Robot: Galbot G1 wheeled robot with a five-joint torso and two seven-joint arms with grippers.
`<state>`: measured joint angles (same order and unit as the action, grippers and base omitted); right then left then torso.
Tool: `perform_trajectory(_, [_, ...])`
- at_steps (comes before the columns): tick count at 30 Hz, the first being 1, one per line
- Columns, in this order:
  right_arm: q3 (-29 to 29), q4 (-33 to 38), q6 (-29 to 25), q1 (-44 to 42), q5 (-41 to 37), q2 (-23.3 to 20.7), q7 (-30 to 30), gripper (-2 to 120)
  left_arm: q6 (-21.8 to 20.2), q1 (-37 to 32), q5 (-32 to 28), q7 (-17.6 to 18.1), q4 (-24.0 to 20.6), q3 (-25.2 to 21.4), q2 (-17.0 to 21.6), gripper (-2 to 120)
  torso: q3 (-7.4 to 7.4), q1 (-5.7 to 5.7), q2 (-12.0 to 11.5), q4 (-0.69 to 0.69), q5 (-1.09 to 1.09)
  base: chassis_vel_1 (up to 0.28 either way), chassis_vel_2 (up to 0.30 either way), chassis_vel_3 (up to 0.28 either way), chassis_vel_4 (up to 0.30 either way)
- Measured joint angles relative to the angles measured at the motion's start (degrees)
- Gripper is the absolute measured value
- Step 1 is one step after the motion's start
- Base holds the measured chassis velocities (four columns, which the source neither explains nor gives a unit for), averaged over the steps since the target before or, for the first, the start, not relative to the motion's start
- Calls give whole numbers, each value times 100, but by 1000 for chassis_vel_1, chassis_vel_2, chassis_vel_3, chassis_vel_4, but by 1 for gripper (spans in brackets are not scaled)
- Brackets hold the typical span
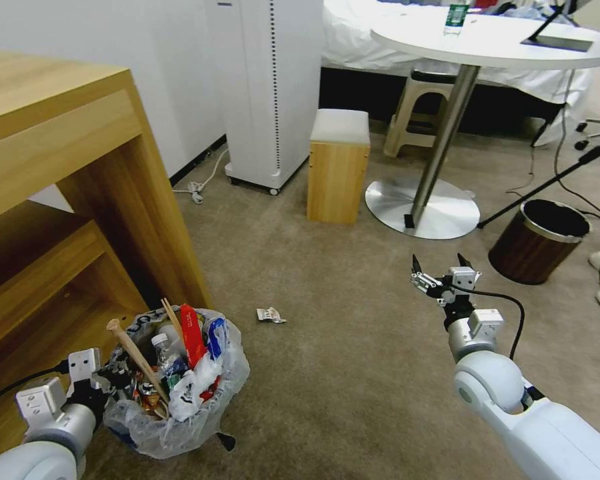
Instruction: Pick up the trash bin and place the garbage on the floor into it.
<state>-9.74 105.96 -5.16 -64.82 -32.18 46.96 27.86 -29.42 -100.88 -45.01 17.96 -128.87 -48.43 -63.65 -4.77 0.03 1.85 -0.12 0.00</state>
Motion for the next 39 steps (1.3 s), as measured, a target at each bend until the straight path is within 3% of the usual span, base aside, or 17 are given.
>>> perform_trajectory(22, [243,-215,-57,239,-4,96,-43,100,197,153,76,2,238,25,57,1,0,0,0,-2,0,13,46,45,15])
perform_trajectory(39, [290,-168,-163,180,-29,70,-94,100,174,98,121,-13,204,44,43,1,0,0,0,-1,0,-62,57,64,-57])
